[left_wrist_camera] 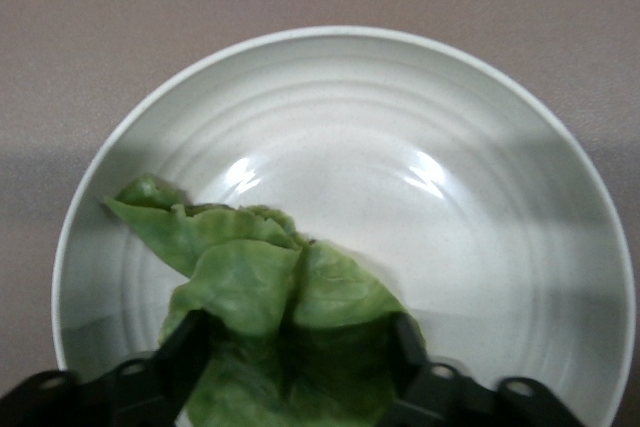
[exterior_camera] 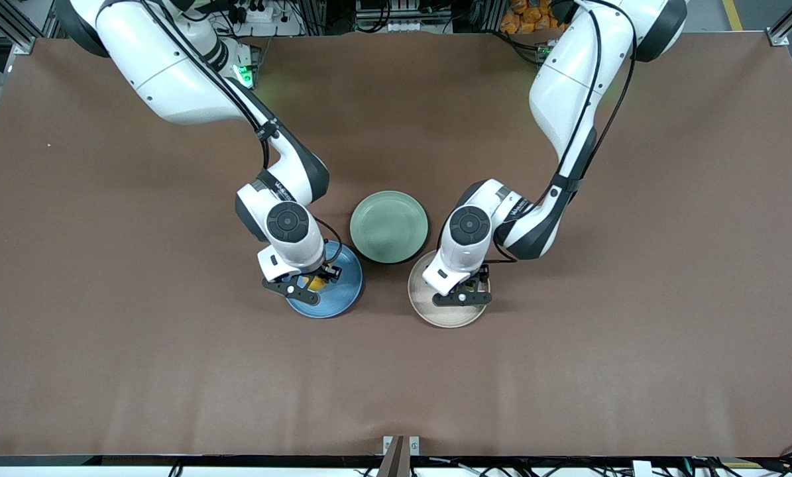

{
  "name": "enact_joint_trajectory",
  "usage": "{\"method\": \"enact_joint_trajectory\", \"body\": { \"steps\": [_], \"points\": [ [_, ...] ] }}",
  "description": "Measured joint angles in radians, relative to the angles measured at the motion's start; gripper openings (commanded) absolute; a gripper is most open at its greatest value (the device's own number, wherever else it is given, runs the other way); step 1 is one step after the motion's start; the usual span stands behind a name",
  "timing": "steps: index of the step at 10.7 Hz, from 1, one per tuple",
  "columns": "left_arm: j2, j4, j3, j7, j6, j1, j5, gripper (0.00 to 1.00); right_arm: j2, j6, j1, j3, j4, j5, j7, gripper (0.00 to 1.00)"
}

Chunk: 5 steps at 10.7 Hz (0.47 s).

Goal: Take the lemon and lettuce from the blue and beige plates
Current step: 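Lower and close the right gripper on the lemon while the left grasps lettuce, then lift the lemon with the right gripper while the left gripper lifts the lettuce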

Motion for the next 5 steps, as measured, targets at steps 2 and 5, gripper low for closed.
{"method": "enact_joint_trajectory", "body": {
  "steps": [2,5],
  "points": [
    [-0.005,0.006,0.001,0.0,0.0,0.0,0.079,0.0,-0.033,-0.05,-0.013,-0.001,0.012,0.0,-0.052,0.28],
    [-0.018,0.016,0.004,0.0,0.0,0.001,0.103,0.0,-0.111,-0.152,-0.057,-0.004,0.013,0.009,-0.182,0.25]
  ]
}}
